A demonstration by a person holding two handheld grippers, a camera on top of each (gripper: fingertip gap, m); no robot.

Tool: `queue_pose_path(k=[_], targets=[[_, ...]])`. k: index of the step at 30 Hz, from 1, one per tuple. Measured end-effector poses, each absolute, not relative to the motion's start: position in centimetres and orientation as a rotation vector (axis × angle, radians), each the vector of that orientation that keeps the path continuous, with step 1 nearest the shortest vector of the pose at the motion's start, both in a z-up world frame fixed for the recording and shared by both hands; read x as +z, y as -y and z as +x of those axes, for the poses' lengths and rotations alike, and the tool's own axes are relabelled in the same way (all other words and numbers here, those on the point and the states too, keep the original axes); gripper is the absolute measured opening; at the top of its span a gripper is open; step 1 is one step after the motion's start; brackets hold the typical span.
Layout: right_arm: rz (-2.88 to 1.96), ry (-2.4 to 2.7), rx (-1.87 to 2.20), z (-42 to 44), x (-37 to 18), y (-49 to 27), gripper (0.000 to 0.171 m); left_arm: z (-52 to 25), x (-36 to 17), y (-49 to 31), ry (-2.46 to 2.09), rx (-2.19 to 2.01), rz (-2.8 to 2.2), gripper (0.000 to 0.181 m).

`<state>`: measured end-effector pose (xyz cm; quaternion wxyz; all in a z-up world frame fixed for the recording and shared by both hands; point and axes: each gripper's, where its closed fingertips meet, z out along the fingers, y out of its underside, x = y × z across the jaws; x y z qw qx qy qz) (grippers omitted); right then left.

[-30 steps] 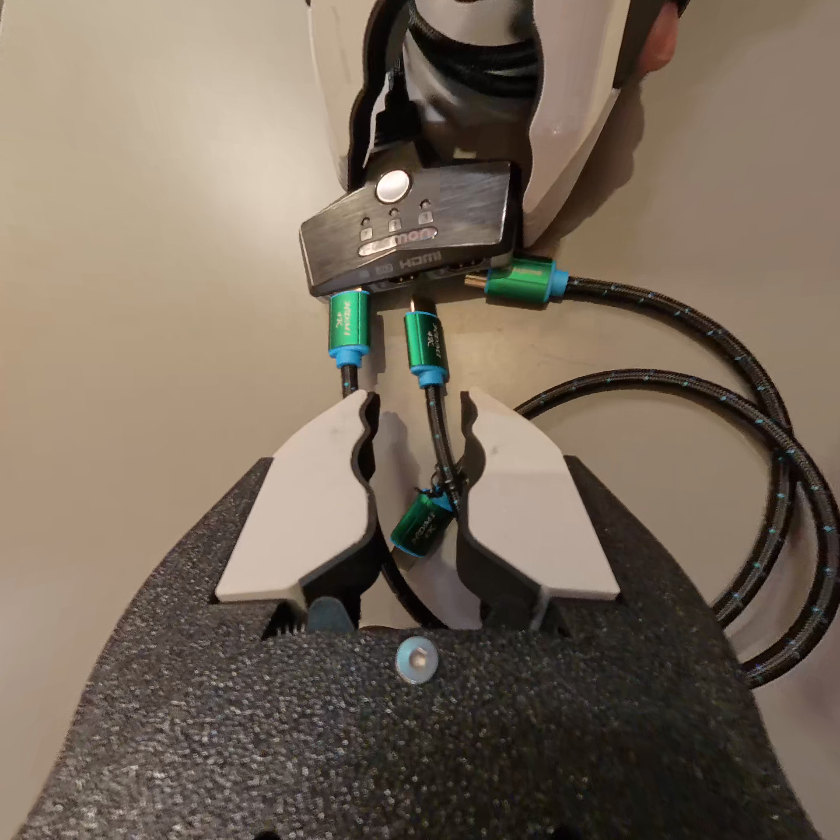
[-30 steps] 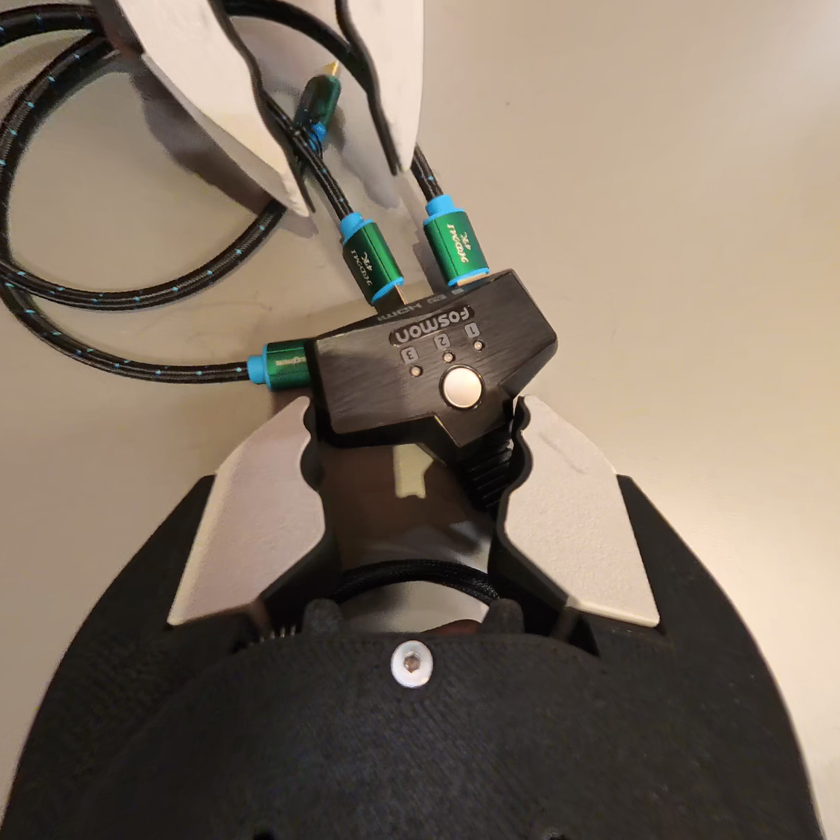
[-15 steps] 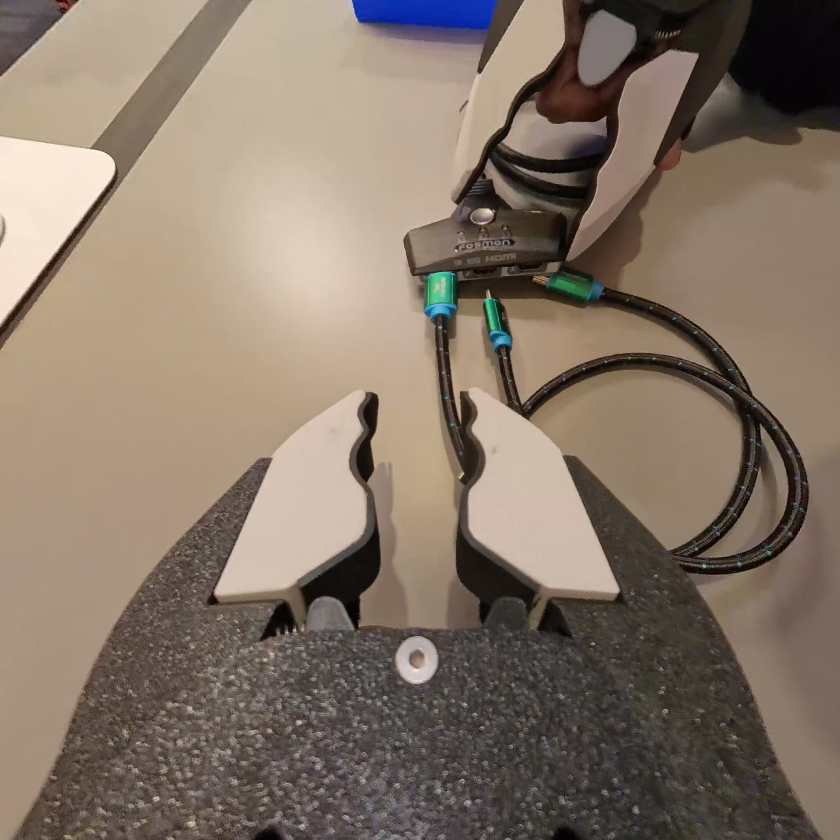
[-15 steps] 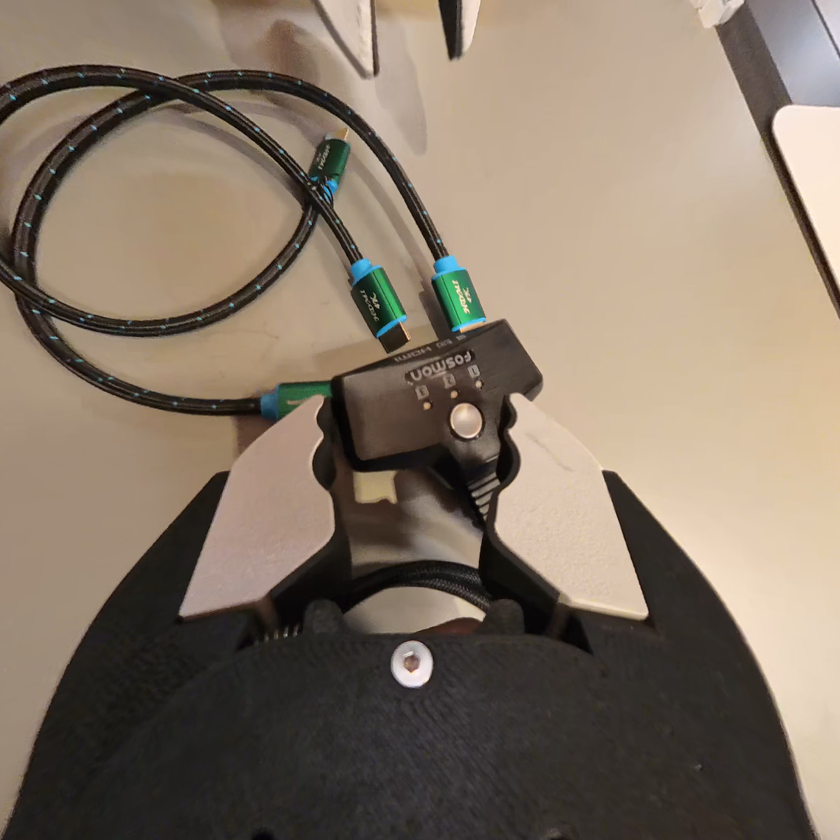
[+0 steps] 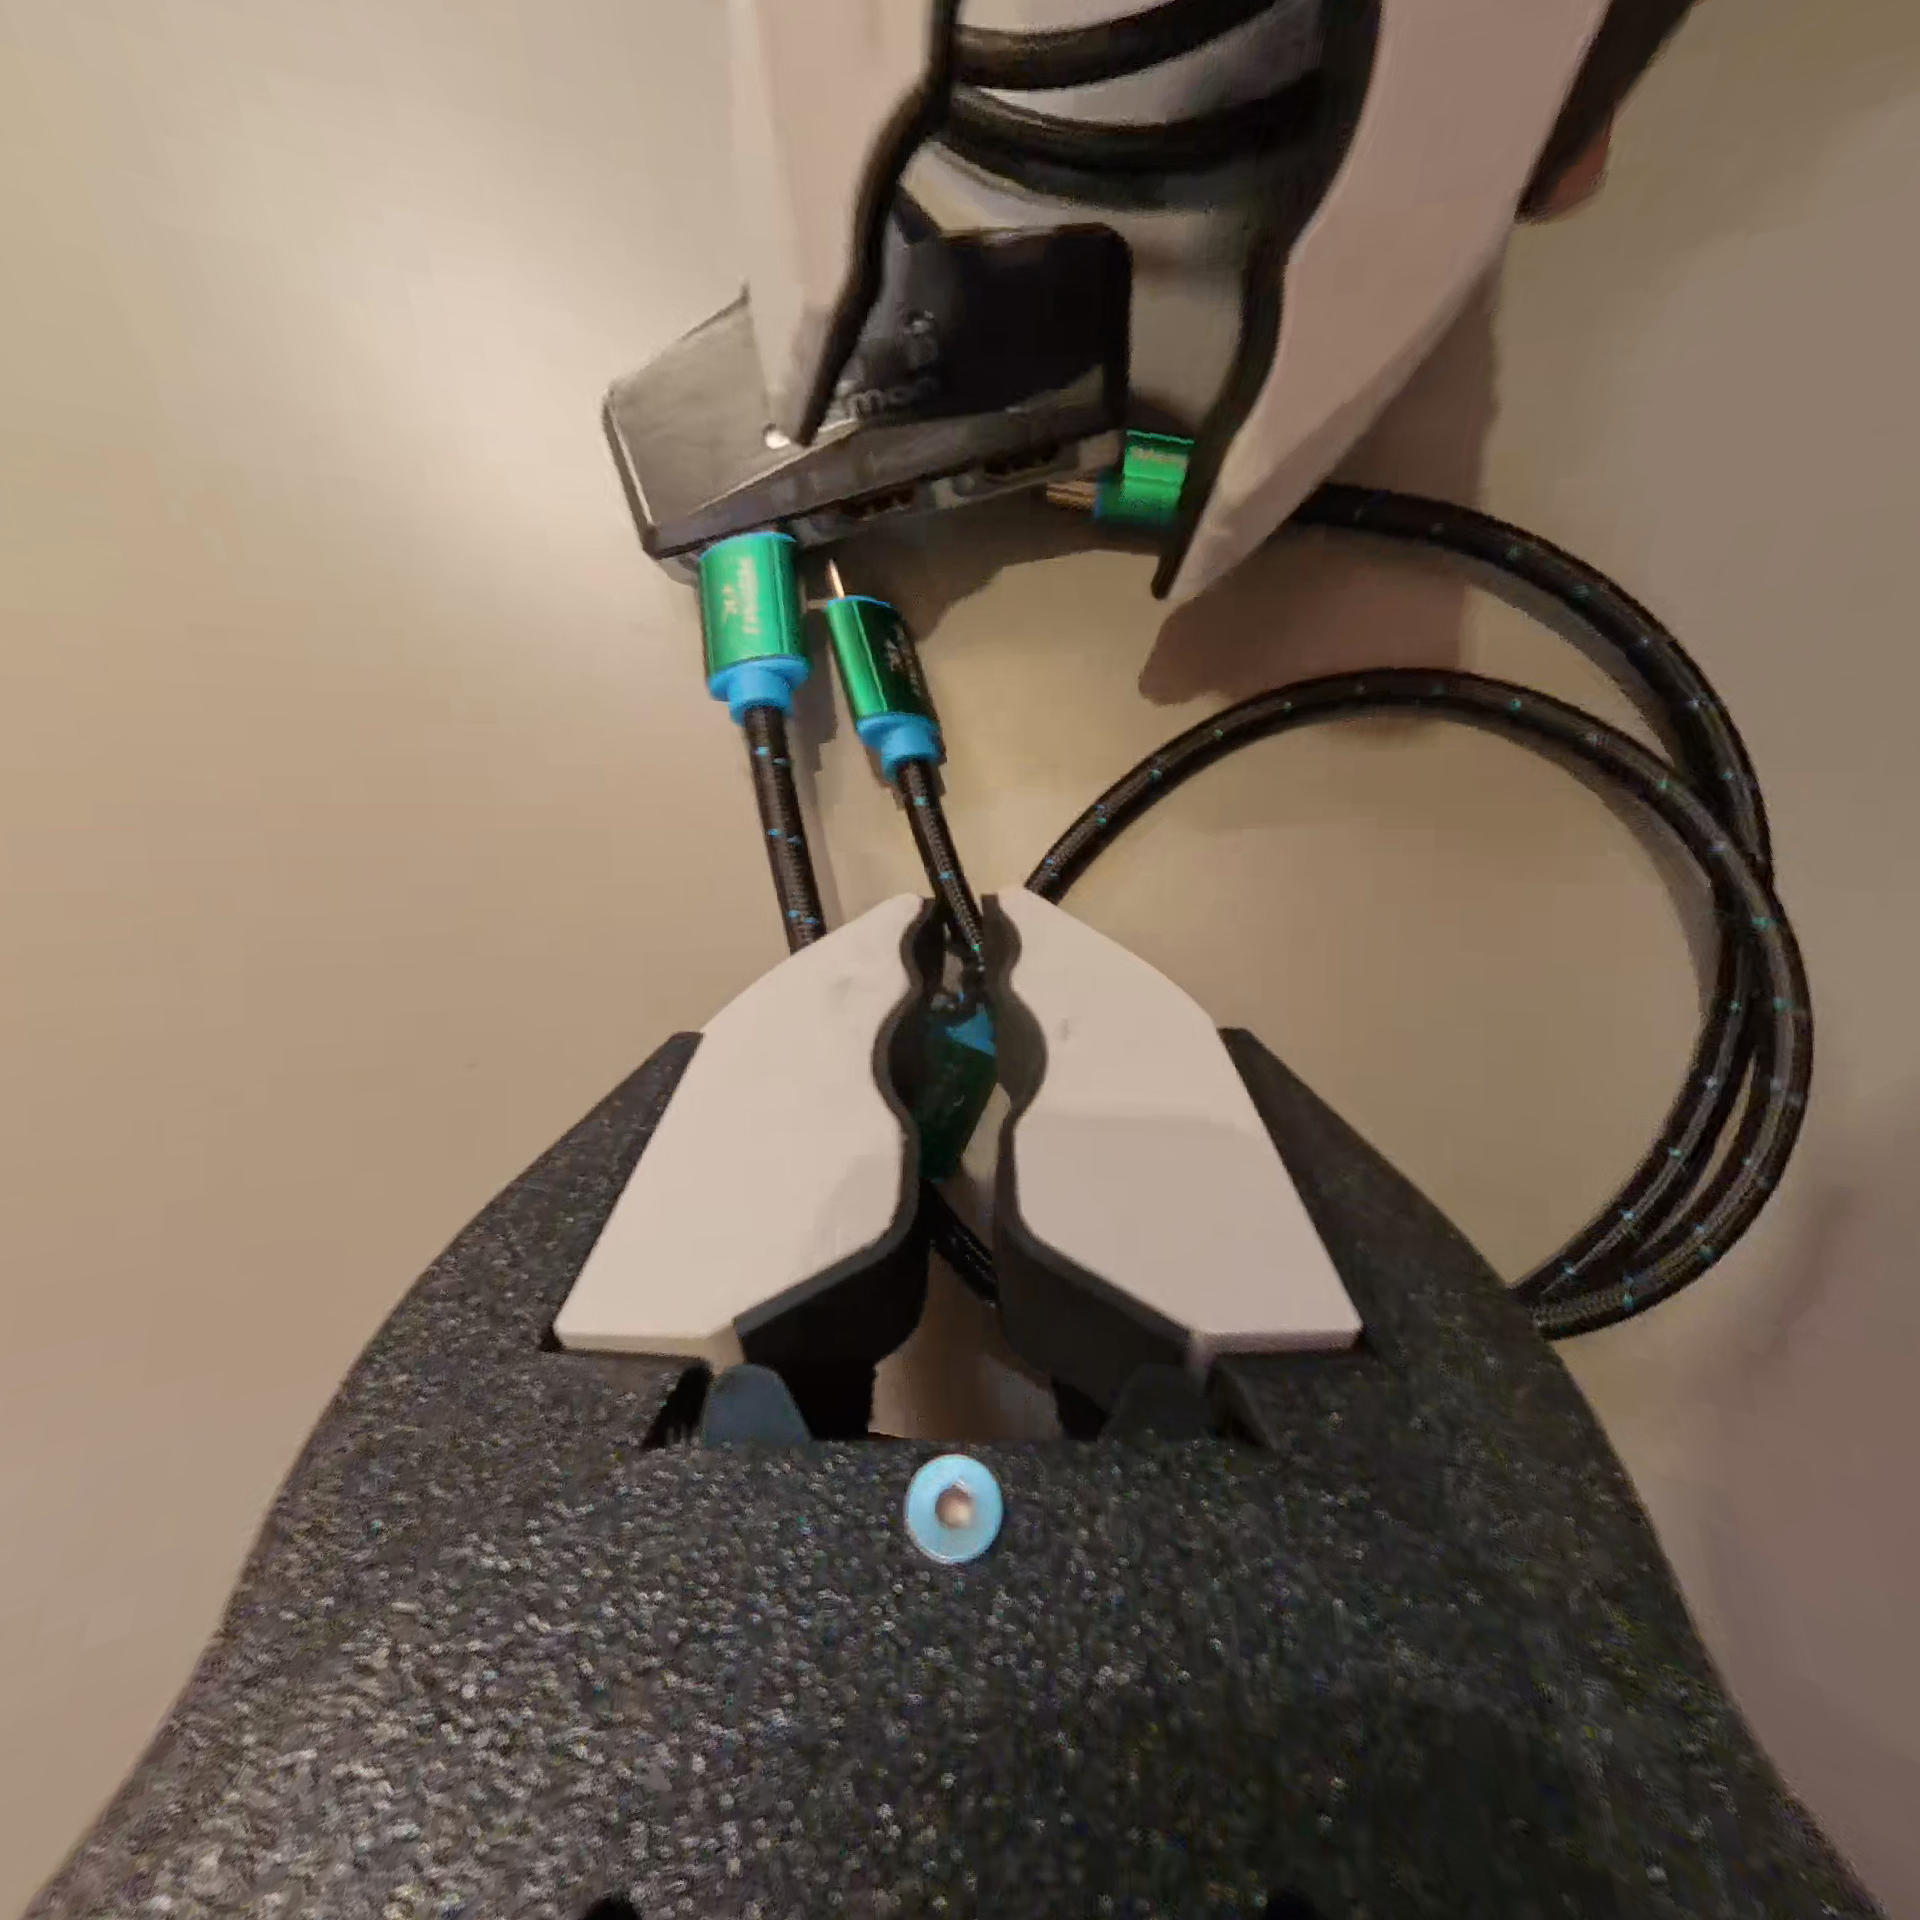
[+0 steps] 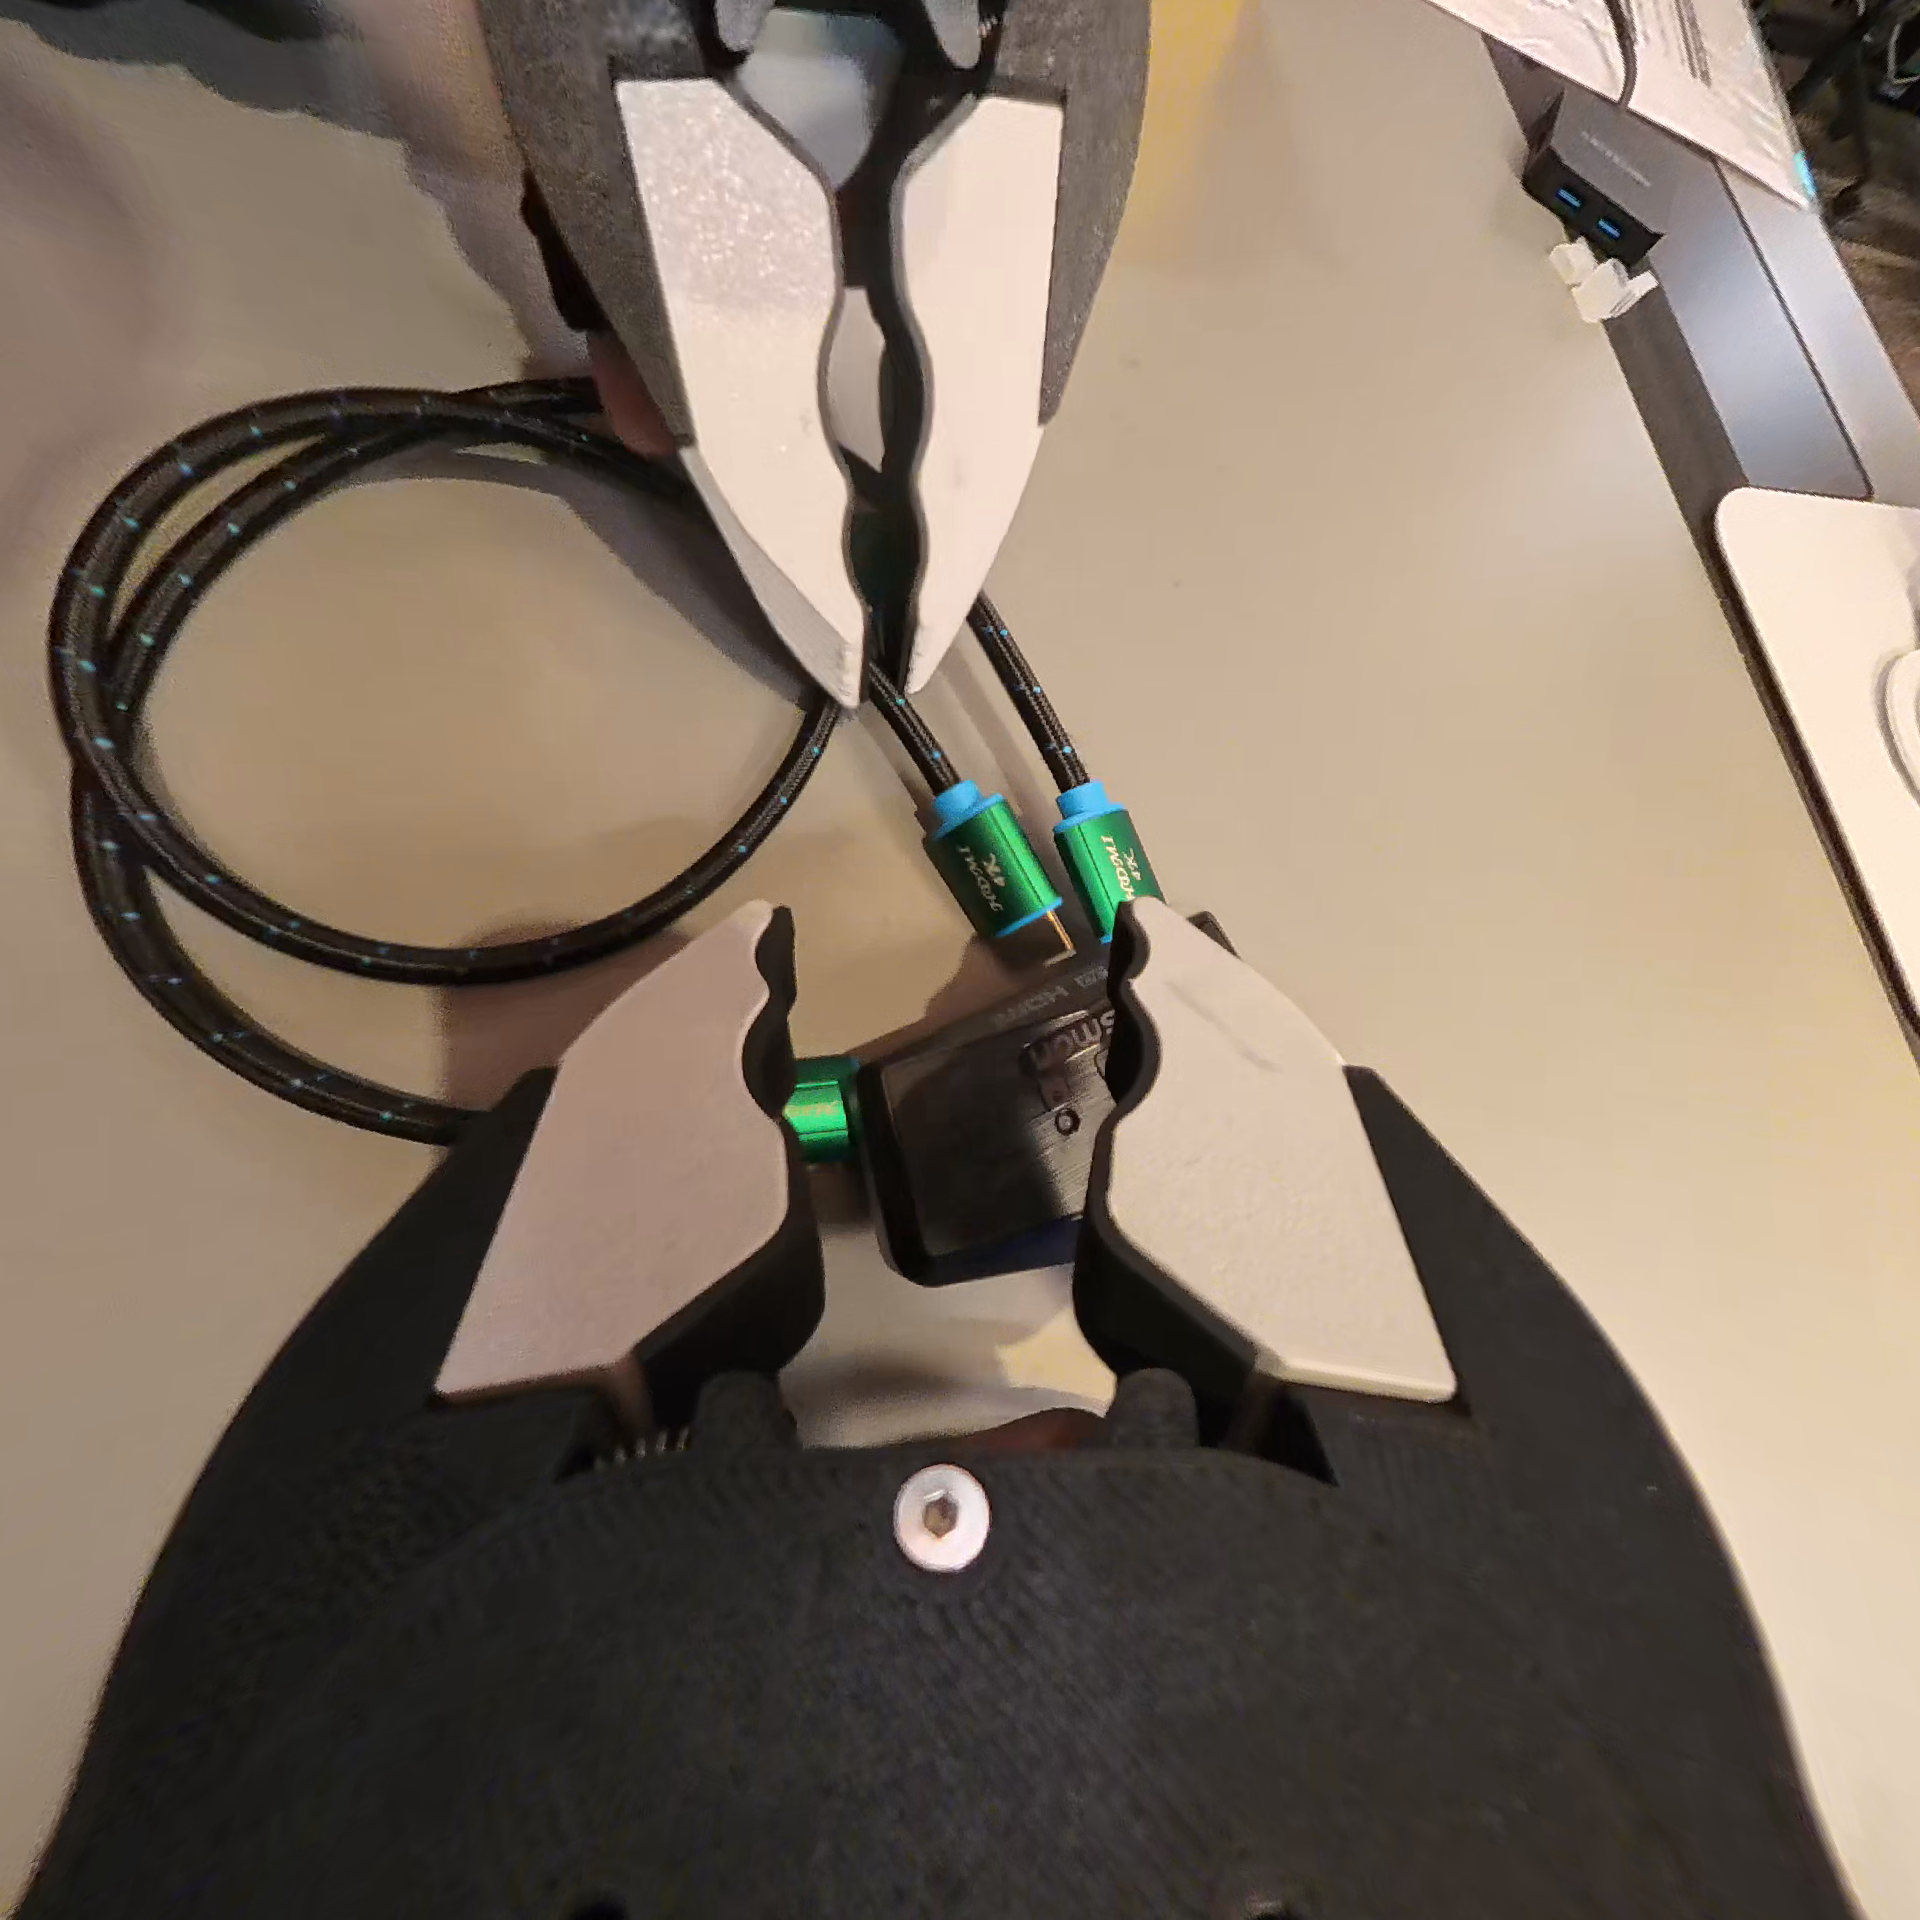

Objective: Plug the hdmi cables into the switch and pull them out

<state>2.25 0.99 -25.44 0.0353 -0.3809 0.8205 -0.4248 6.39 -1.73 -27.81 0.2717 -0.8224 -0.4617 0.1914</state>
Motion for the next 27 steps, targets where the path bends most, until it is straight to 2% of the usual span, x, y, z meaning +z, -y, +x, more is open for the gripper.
queue_pose_path(k=[11,17,27], targets=[[-1.388,-2.511,-1.455,2.6,-25.1,-0.9,0.057,6.9,-26.8,0.7,1.158,0.409,-2.116,0.006],[-1.769,-2.577,-1.523,2.6,-25.6,-0.8,0.051,6.6,-26.1,0.7,1.159,0.419,-2.076,0.005],[-1.930,-2.644,-1.622,2.6,-25.4,0.1,0.043,5.9,-25.1,-0.8,1.060,0.498,-2.075,0.006]])
